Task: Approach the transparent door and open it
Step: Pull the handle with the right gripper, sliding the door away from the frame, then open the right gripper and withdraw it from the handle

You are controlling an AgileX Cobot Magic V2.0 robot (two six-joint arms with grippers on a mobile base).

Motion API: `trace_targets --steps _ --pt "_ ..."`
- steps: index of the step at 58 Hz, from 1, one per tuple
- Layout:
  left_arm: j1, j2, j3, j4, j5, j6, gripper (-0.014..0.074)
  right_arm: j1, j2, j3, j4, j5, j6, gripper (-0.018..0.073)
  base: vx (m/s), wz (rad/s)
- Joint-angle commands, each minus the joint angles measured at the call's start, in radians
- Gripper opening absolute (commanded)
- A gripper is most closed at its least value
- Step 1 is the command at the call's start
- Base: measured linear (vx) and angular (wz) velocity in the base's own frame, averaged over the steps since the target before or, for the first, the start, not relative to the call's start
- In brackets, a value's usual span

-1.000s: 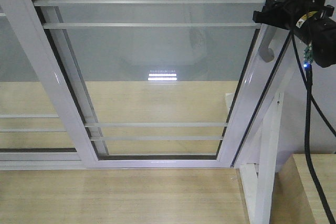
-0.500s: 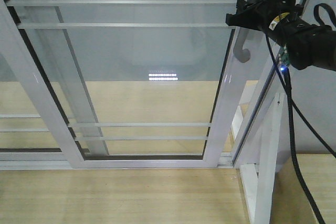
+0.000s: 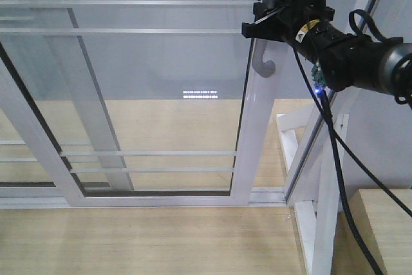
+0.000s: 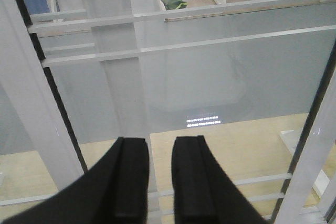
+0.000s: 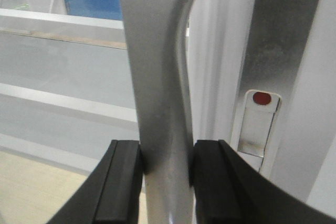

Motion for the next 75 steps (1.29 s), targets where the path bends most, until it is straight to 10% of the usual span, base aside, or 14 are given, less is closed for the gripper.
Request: trace_targets --steps 1,23,48,75 --pt "-0.006 0.006 -0.035 -0.009 -0.077 -0.01 0.0293 0.063 -0.068 -0.016 -0.054 -0.063 0.005 0.026 0.0 0.0" --pt "-0.006 0.006 -0.035 -0.009 -0.077 -0.01 0.0293 0.117 -0.109 -0.013 -0.046 -0.015 0.01 0.0303 0.0 0.0" --pt "-0.006 0.006 -0.035 -0.01 -0.155 -0.007 0.0295 0.11 -0.385 -0.013 -0.016 0.409 -0.109 0.0303 0.0 0.0" --pt "-0.006 0.096 -0.035 -0.011 -0.239 -0.008 0.0417 -0.223 -0.827 0.416 -0.02 0.449 -0.047 0.0302 0.0 0.0"
